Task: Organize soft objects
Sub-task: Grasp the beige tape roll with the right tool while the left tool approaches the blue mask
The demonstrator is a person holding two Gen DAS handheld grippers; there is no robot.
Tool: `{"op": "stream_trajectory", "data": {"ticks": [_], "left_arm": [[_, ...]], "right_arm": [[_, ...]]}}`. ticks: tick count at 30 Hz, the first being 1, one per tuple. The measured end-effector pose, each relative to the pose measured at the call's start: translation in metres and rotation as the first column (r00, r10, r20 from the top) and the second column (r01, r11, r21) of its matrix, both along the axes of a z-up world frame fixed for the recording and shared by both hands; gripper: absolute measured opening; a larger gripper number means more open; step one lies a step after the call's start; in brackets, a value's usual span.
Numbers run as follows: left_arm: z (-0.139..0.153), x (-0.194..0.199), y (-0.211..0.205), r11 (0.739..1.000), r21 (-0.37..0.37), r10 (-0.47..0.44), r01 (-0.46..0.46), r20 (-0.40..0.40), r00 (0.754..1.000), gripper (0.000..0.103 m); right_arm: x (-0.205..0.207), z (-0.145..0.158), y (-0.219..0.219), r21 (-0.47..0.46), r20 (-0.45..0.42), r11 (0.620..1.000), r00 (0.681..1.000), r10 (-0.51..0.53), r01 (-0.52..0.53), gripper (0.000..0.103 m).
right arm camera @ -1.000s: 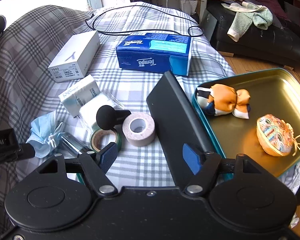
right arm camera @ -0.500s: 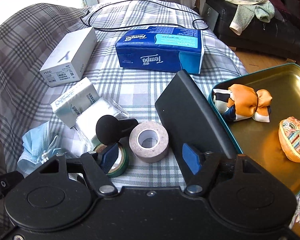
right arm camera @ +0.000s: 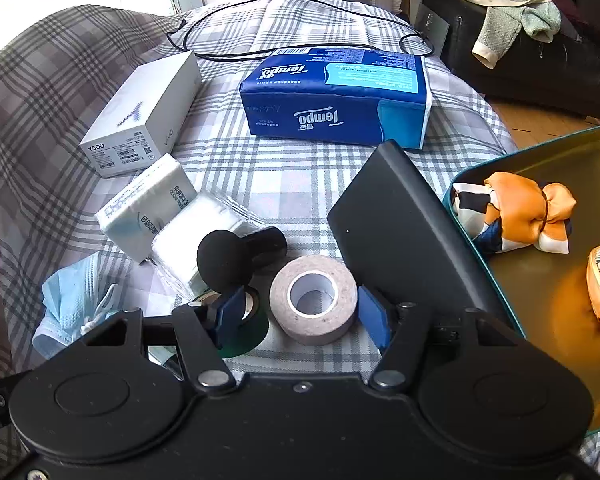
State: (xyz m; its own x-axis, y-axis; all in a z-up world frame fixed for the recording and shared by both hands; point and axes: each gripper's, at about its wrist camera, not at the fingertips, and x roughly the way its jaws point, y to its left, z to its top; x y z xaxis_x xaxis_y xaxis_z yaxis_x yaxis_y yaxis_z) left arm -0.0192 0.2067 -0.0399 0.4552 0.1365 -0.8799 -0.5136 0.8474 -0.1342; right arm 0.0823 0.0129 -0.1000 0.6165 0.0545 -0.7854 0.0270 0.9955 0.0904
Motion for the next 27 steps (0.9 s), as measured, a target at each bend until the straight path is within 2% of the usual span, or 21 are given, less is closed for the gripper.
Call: {"op": "stream_trajectory", "data": {"ticks": [2,4,9,18,27], "left_arm": [[0.000,0.000,0.000,1.000,-0.001,0.002,-0.002,0.000,1.000,0.102],[-0.001,0.000,0.000,1.000,0.000,0.003,-0.003,-0.004,1.000,0.102],[-0.004,0.000,0.000,1.000,-0.008,0.003,-0.003,-0.013,1.000,0.102],[-0.007,-0.001,0.003,1.000,-0.016,0.021,-0.021,-0.030,0.999,0.102],[-0.013,0.001,0.003,1.000,-0.016,0.017,-0.018,-0.052,0.998,0.102]], "right_arm": [[0.000,-0.001,0.001,-0.002,0.003,1.000,1.000,0.007,-0.007,0.059],[0.000,-0.002,0.002,-0.020,0.001,1.000,1.000,0.015,-0.015,0.054],[-0.006,-0.002,0.003,-0.048,0.009,0.998,0.999,0.051,-0.051,0.052],[-0.028,0.002,0.001,-0.056,-0.086,0.997,0.995,0.043,-0.048,0.052],[-0.060,0.003,-0.014,-0.021,-0.159,0.999,0.987,0.034,-0.037,0.052]]}}
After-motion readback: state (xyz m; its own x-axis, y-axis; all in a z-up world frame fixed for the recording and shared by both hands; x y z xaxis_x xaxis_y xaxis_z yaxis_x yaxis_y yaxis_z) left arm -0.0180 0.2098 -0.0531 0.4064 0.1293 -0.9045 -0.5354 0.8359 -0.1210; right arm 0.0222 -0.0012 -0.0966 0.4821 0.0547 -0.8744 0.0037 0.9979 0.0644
